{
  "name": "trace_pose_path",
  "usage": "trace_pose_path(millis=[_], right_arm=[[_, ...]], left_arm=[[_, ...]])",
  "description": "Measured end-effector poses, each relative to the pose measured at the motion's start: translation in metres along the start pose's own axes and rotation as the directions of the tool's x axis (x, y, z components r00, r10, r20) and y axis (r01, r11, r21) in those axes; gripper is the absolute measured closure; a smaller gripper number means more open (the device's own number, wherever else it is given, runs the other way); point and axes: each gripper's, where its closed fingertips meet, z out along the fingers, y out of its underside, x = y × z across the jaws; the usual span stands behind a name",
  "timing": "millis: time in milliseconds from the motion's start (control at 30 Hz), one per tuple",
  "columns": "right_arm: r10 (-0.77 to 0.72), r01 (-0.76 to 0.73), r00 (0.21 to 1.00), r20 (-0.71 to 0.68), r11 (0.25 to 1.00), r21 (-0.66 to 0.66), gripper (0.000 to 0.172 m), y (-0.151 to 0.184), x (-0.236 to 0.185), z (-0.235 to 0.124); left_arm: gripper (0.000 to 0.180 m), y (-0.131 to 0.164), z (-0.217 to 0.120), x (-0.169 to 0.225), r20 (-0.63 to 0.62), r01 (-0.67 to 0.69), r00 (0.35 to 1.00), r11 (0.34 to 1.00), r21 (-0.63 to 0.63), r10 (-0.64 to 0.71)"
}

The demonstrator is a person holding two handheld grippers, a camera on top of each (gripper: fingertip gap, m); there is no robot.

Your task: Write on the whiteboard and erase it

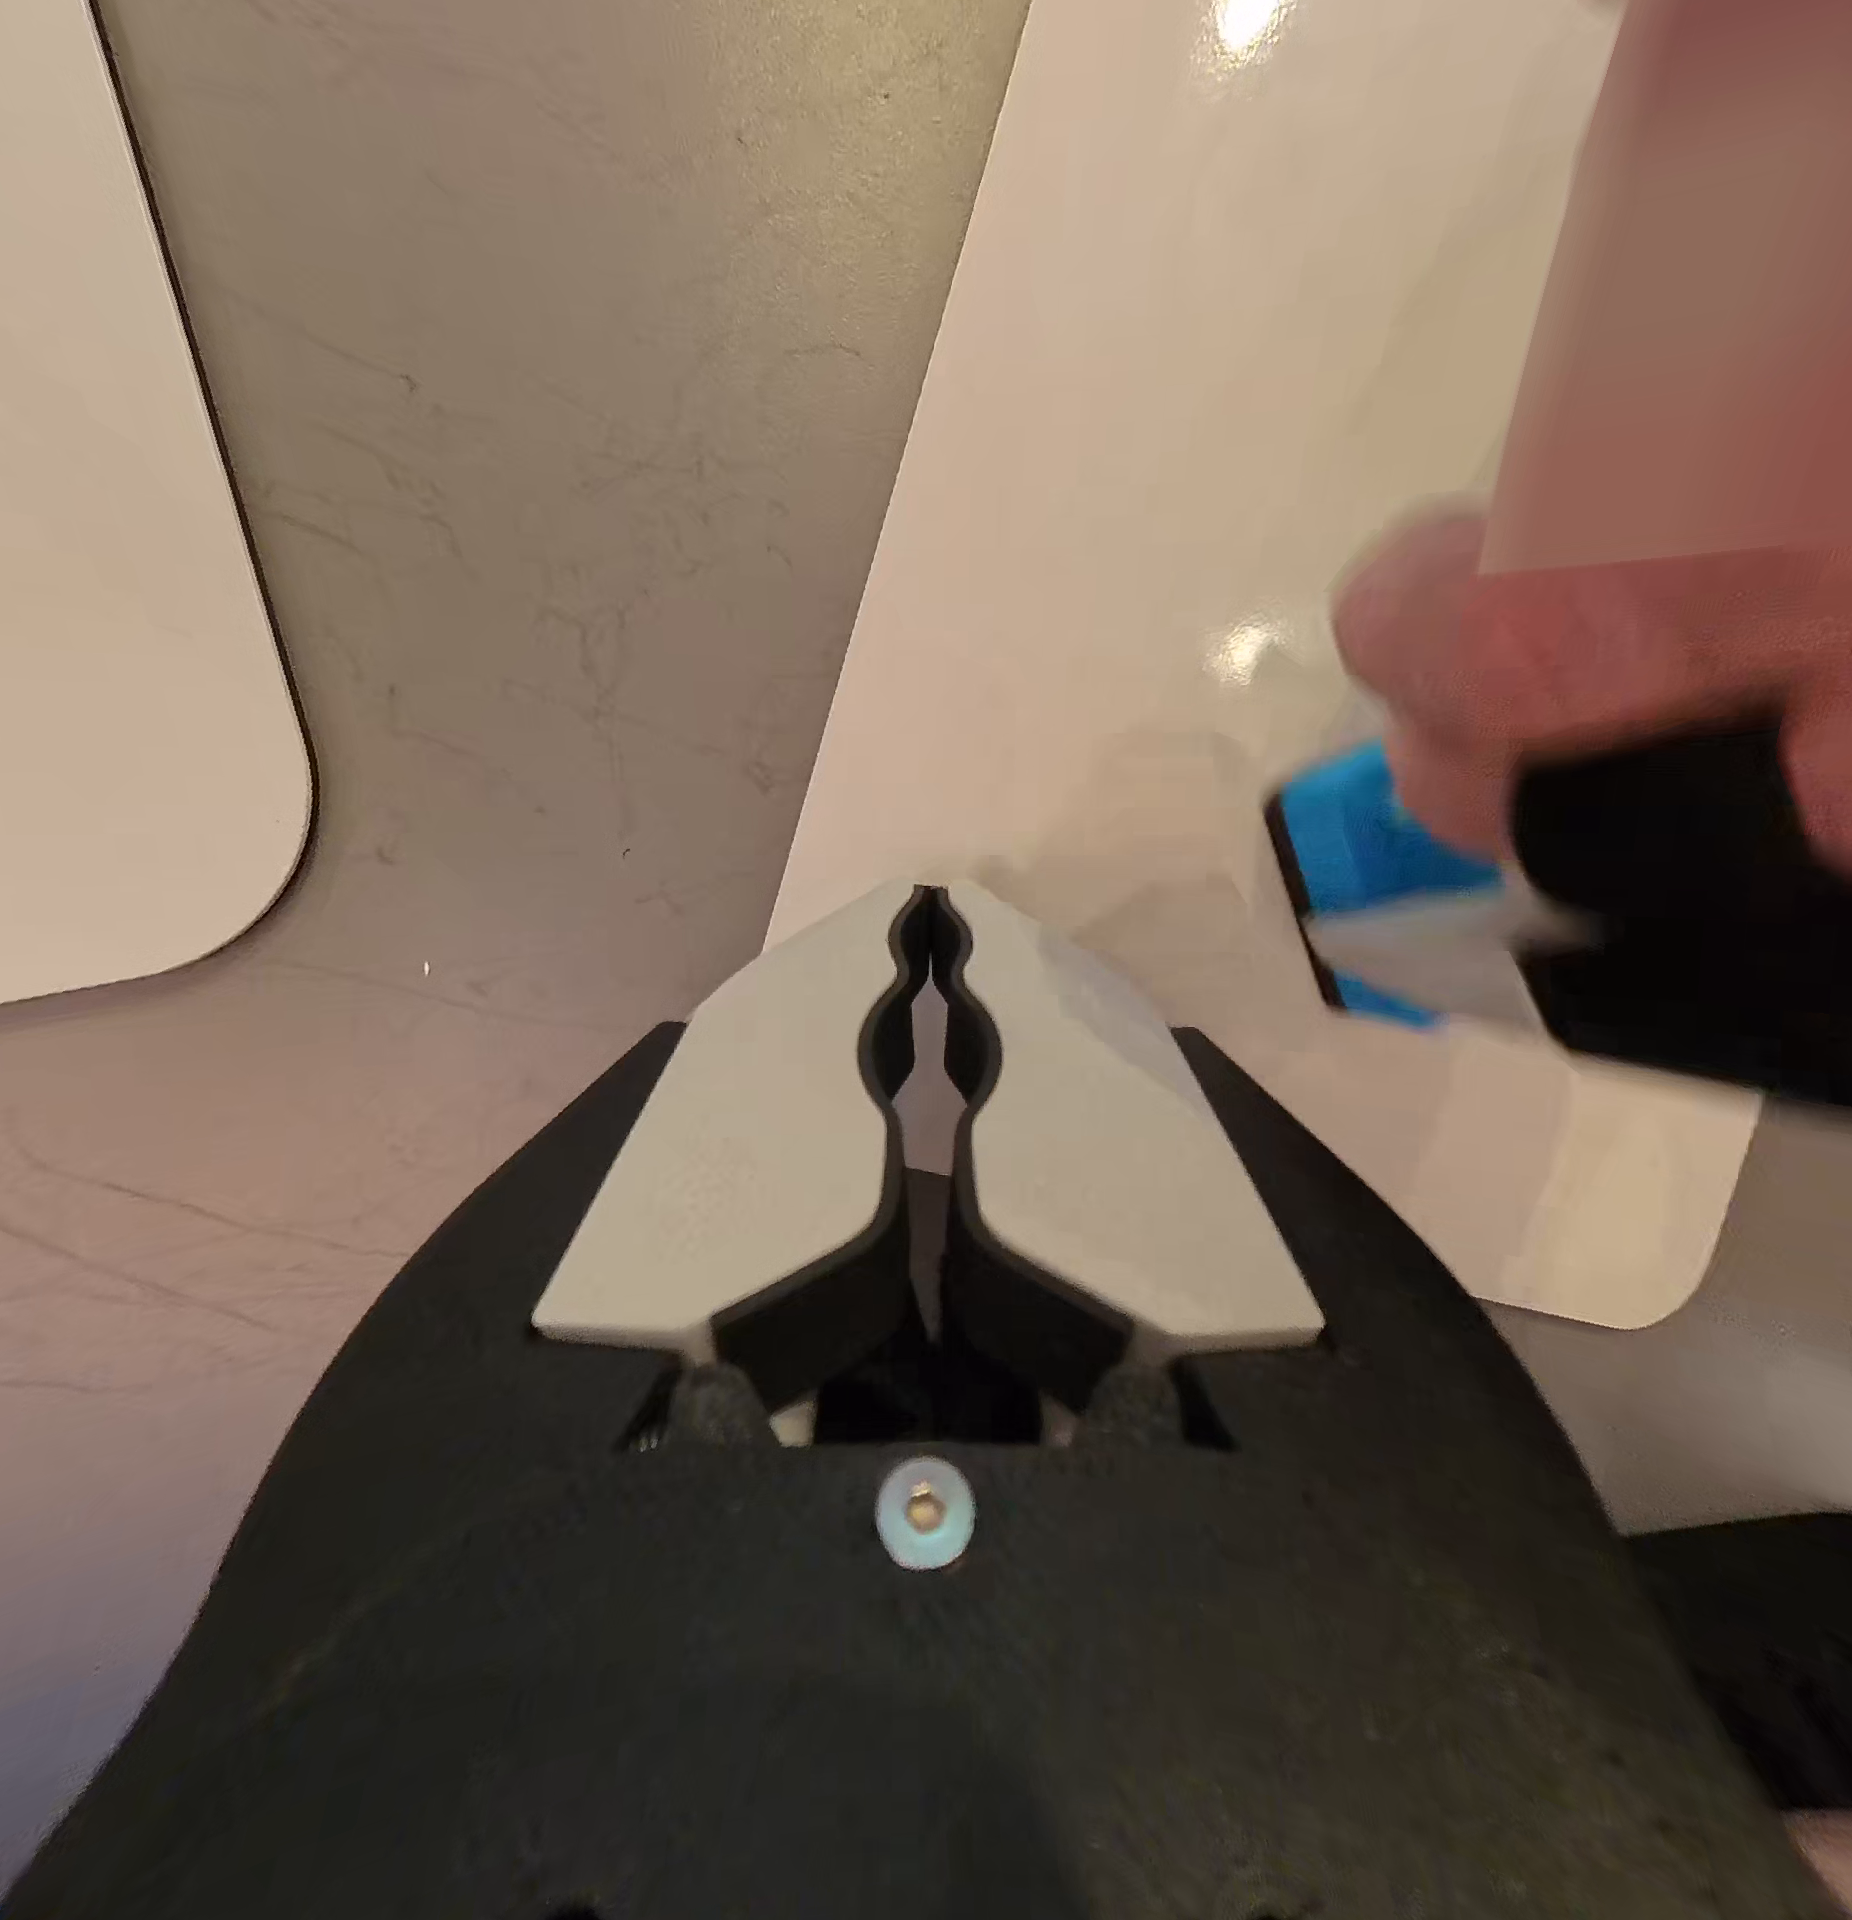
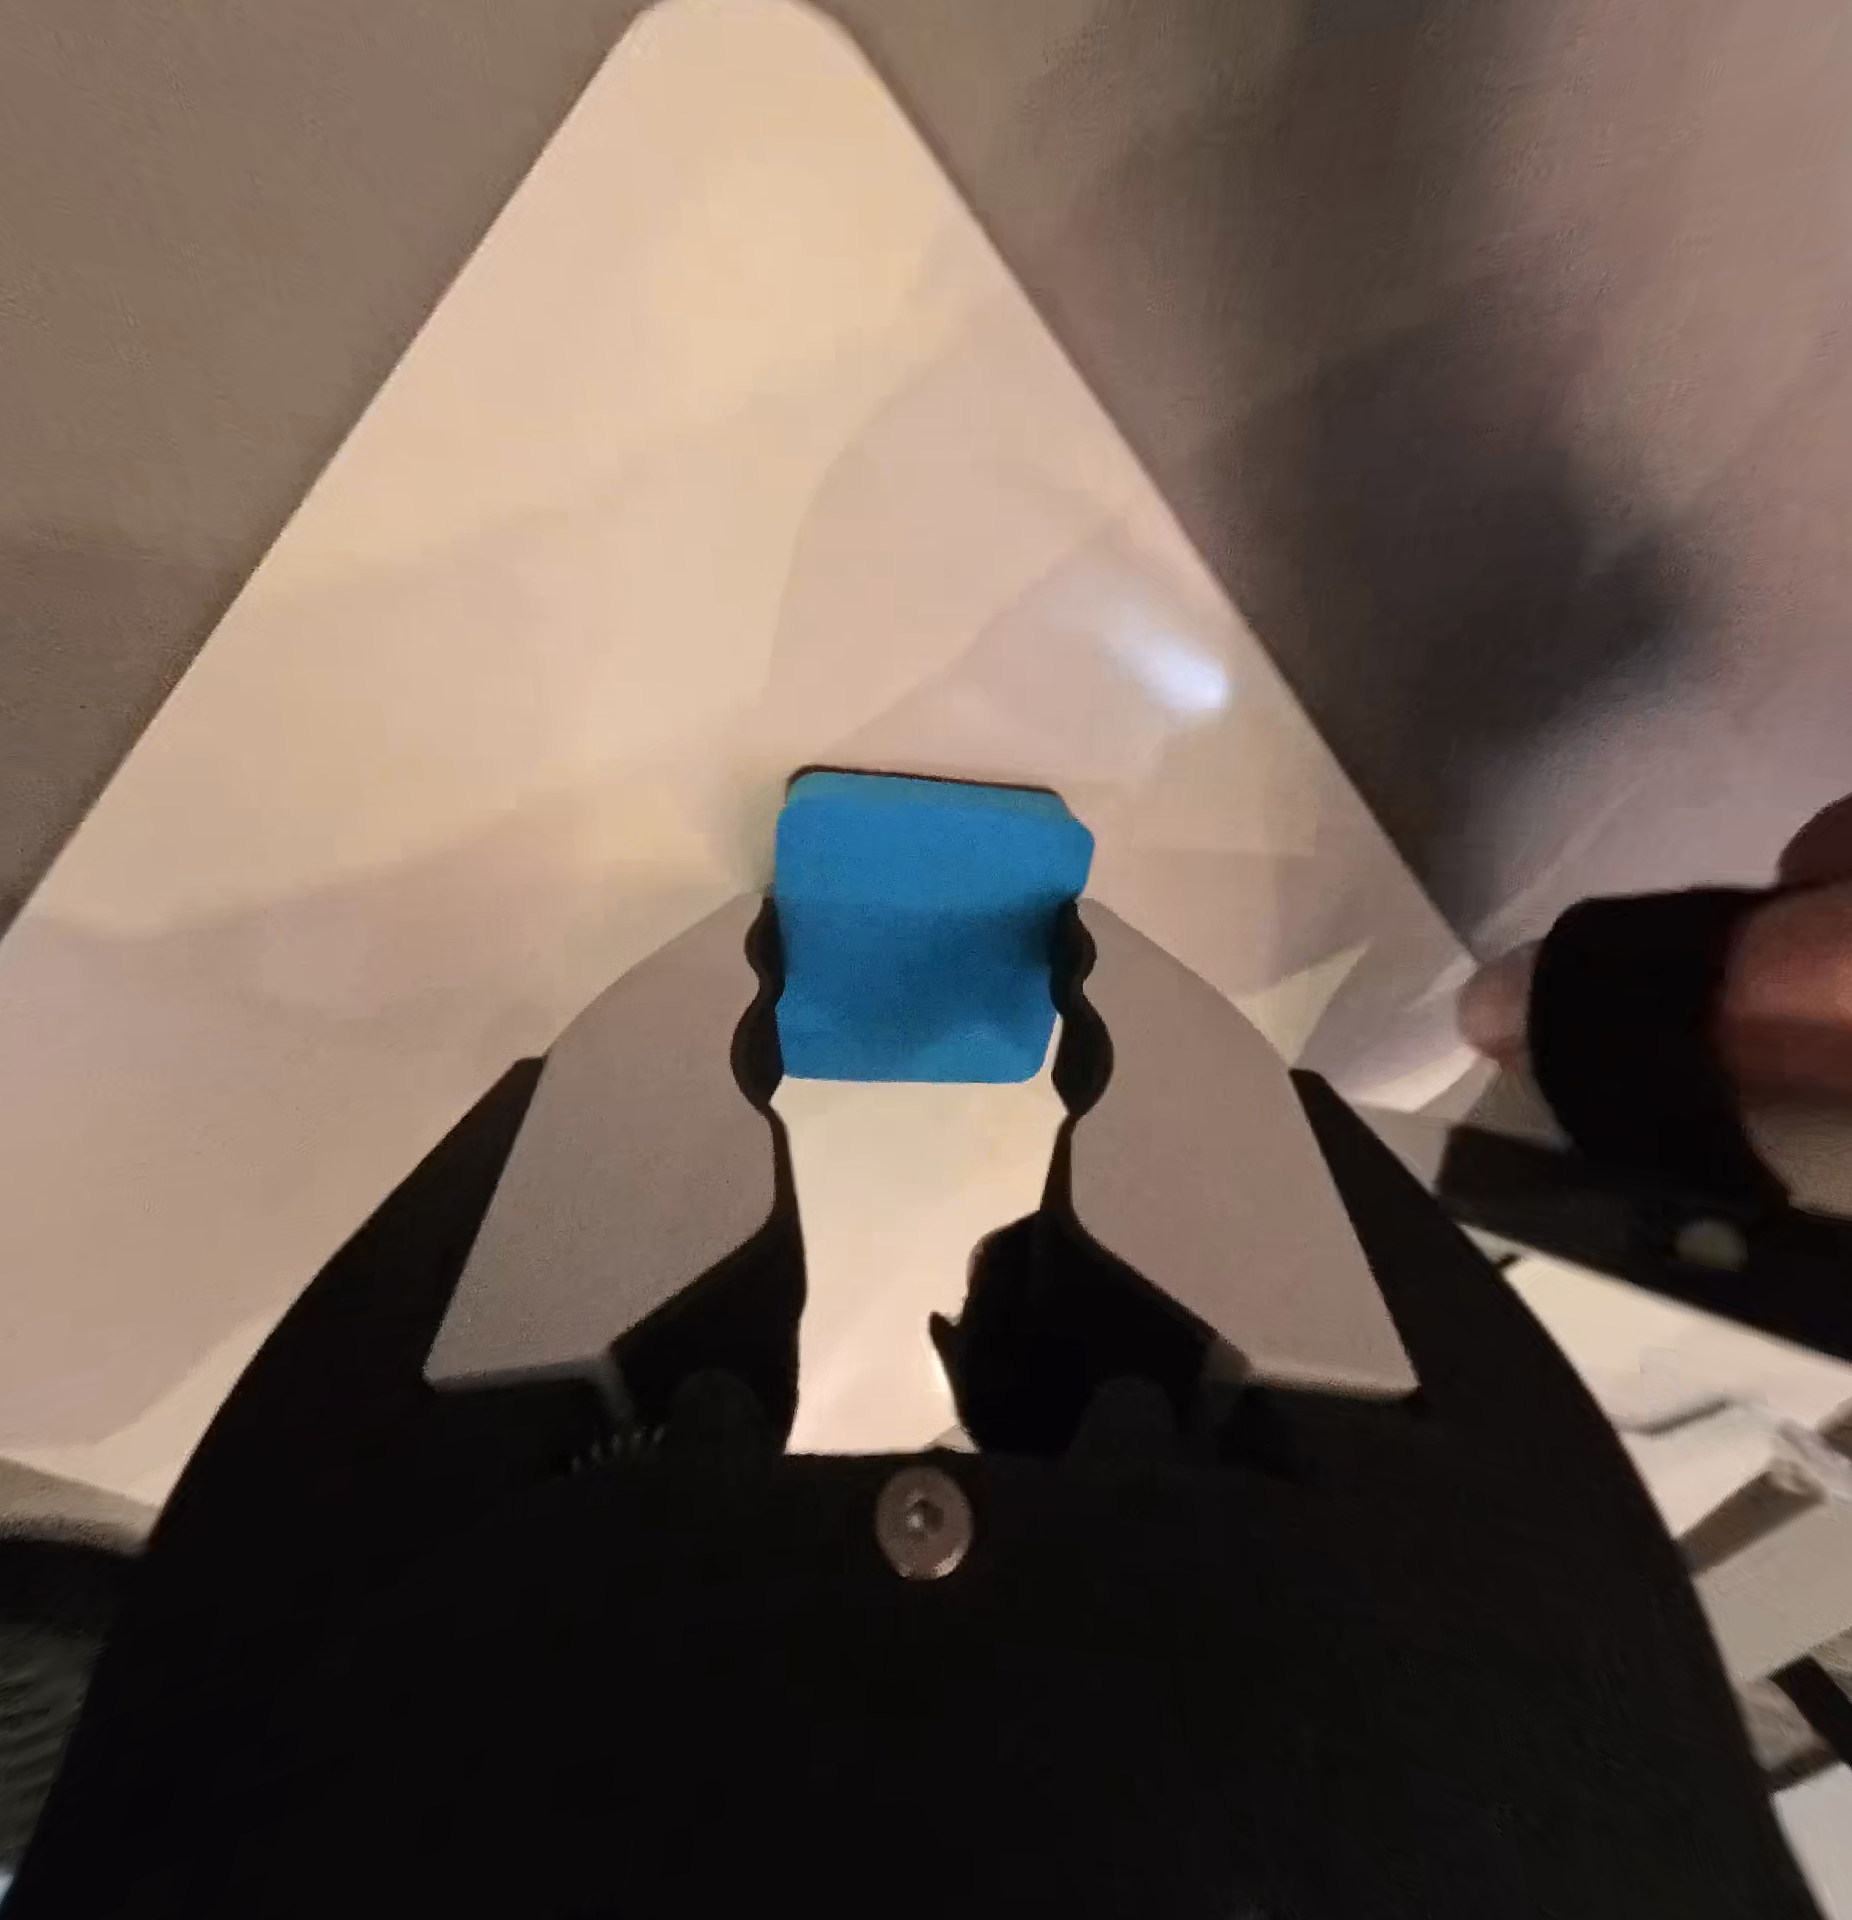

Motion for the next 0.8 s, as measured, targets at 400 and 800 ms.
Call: trace_pose_path(millis=[400, 800], right_arm=[[0.098, -0.098, 0.995, -0.015, 0.995, -0.034, 0.12, 0.039, 0.01, -0.002], [0.009, -0.009, 1.0, 0.004, 0.998, -0.059, 0.12, 0.042, -0.012, -0.005]], left_arm=[[0.18, 0.0, 0.0, 0.0, -0.004, 0.002, 1.0, 1.0, -0.004, -0.002], [0.18, 0.0, 0.0, 0.0, 0.003, 0.001, 1.0, 1.0, -0.005, -0.001]])
